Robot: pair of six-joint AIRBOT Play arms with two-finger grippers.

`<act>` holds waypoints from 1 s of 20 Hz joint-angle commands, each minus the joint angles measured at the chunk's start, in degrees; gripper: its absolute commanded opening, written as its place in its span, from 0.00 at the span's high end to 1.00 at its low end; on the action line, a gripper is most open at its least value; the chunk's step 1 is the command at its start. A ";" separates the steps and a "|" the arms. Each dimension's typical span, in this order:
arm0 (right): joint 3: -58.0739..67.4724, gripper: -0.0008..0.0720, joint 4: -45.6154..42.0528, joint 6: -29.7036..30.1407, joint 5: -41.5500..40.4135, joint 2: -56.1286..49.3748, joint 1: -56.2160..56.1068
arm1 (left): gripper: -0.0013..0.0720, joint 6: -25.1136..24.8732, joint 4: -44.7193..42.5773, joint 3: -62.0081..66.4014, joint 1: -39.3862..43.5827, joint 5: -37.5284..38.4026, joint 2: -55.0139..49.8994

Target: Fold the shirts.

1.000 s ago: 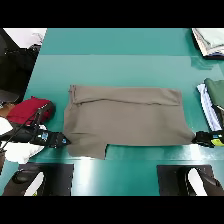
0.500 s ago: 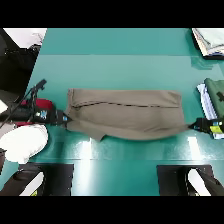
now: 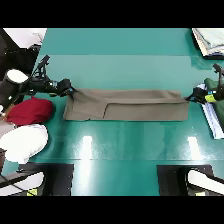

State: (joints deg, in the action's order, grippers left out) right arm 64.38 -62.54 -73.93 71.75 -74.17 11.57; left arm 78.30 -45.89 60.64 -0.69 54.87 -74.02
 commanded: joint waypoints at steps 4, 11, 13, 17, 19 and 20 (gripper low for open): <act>8.94 0.97 3.50 -0.90 -1.31 -12.50 -0.39 | 0.94 -3.72 3.17 3.63 0.00 -9.84 -9.01; 18.23 0.16 8.70 0.46 1.33 -18.71 0.61 | 0.13 -3.78 9.01 7.61 -0.02 -7.87 -9.25; 18.58 0.16 8.44 3.21 6.05 -18.62 2.49 | 0.33 -3.80 9.01 9.33 0.00 -2.01 -9.25; 13.66 0.17 8.46 6.51 11.15 -18.73 7.85 | 0.95 -8.26 8.76 9.27 0.00 2.95 -9.27; 9.68 0.17 8.87 7.63 9.40 -19.32 10.34 | 0.95 -8.24 8.79 9.22 0.00 3.91 -9.27; 8.44 0.17 9.62 8.35 9.22 -20.24 11.32 | 0.95 -8.24 8.79 9.22 0.09 4.39 -9.27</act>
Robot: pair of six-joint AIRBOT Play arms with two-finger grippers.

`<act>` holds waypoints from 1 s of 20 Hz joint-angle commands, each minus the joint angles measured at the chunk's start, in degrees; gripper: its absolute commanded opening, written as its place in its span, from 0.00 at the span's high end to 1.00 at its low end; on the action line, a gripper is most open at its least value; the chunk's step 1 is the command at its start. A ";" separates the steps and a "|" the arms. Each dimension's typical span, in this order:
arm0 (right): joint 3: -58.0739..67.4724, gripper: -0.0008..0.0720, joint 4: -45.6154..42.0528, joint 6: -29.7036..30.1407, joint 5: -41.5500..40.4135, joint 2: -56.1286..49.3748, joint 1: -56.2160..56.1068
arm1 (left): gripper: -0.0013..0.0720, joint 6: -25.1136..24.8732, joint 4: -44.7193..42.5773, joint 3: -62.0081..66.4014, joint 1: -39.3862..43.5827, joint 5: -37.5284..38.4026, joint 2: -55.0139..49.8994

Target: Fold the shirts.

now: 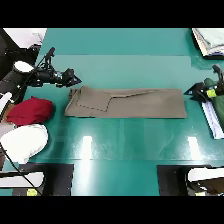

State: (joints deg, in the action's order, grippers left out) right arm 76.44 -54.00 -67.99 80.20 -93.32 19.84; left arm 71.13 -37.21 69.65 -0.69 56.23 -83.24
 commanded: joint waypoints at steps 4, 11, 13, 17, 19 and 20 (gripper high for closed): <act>-4.24 0.23 4.96 5.86 1.88 -6.14 3.89 | 0.95 -1.01 -1.46 0.22 3.43 3.91 -0.28; -3.50 0.73 4.98 8.44 2.60 -8.28 -1.90 | 0.95 4.02 -6.82 1.38 12.59 3.61 -3.19; -1.57 0.92 5.03 8.52 4.46 -8.15 -2.91 | 0.95 4.02 -7.02 4.44 16.09 3.82 -5.79; 4.46 0.97 5.01 8.35 11.61 -4.35 -4.72 | 0.95 4.59 -7.06 14.21 23.02 2.71 -13.60; 7.76 0.97 5.01 4.39 13.53 -0.31 -6.38 | 0.95 5.49 -7.10 18.93 25.94 1.03 -18.32; 9.68 0.97 5.01 1.60 13.42 1.86 -7.50 | 0.95 5.86 -7.08 20.96 27.15 0.46 -20.85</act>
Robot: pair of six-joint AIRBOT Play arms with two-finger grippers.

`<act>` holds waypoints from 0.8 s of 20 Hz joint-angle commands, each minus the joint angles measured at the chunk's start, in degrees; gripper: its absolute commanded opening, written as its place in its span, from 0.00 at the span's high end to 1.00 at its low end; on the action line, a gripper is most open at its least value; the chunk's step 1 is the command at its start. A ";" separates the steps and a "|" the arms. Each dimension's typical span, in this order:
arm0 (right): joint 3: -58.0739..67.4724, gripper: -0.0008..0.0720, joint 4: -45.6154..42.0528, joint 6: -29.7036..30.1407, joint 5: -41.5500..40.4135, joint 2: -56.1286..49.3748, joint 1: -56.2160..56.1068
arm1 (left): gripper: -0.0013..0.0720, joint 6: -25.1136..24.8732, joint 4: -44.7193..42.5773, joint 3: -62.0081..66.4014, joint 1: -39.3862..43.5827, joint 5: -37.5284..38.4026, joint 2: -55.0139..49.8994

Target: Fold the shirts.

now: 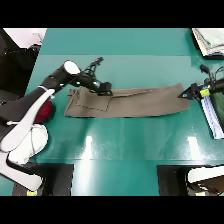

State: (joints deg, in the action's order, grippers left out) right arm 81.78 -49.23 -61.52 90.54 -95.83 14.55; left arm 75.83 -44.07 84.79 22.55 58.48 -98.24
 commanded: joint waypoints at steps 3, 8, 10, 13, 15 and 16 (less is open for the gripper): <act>11.02 0.97 0.26 -9.11 3.41 9.42 -6.45 | 0.95 3.74 -0.07 9.68 6.62 -2.45 -11.72; 21.66 0.97 0.22 -12.00 3.74 10.95 -17.25 | 0.95 6.32 1.46 10.69 9.66 -7.52 -15.58; 25.09 0.97 0.22 -12.17 4.07 9.86 -21.99 | 0.95 6.27 2.58 10.69 9.86 -8.92 -15.65; 30.03 0.97 0.09 -12.26 4.22 7.61 -28.37 | 0.95 6.25 2.51 10.69 9.86 -9.68 -15.67; 32.33 0.97 0.00 -12.26 4.33 6.32 -30.99 | 0.95 6.25 2.51 10.69 9.84 -9.53 -15.67; 33.33 0.97 0.00 -12.26 4.55 5.62 -32.02 | 0.95 6.23 2.51 10.69 9.84 -8.94 -15.63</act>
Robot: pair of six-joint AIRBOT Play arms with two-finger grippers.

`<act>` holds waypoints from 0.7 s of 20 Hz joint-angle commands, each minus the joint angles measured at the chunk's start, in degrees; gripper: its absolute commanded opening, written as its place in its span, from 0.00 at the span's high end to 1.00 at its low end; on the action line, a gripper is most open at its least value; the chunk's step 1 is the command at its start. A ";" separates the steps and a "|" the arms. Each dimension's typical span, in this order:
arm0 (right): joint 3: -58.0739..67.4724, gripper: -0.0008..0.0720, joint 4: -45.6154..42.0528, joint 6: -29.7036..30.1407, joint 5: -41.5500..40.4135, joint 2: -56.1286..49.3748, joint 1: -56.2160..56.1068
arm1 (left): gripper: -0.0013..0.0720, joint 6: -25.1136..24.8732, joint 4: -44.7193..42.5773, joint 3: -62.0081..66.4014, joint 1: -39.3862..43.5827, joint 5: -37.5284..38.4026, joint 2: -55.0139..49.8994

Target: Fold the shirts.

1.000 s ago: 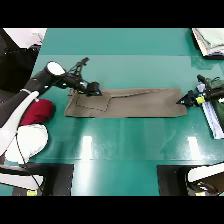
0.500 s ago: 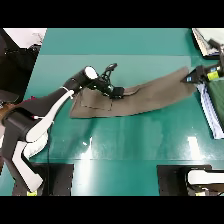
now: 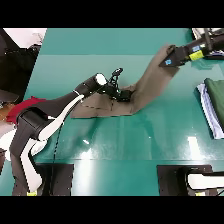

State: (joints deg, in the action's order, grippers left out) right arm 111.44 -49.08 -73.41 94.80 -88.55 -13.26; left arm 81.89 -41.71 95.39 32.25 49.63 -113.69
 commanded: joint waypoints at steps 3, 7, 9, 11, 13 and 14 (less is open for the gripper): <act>4.42 0.97 -0.09 -0.35 -0.50 -2.47 -6.10 | 0.95 -1.29 -1.09 0.20 0.13 1.90 0.79; 4.20 0.97 -0.04 -0.26 -1.73 -2.86 -7.98 | 0.95 -1.25 -6.21 0.26 -2.99 2.69 6.12; 4.22 0.97 0.07 0.00 -3.89 -3.21 -10.19 | 0.95 -1.25 -8.94 0.26 -6.88 4.50 9.79; 4.22 0.97 0.09 0.42 -5.62 -4.42 -13.27 | 0.95 -1.31 -10.91 0.26 -11.87 7.26 13.99; 4.22 0.97 0.13 1.70 -9.11 -6.40 -17.92 | 0.95 -1.40 -13.60 0.26 -17.33 10.49 18.53; 4.22 0.97 0.13 2.32 -11.69 -7.58 -20.41 | 0.95 -1.40 -15.10 0.26 -20.15 11.91 20.79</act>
State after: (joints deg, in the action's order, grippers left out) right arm 115.59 -49.08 -72.69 88.55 -93.89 -28.25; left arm 80.66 -52.29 95.59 18.87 57.01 -98.63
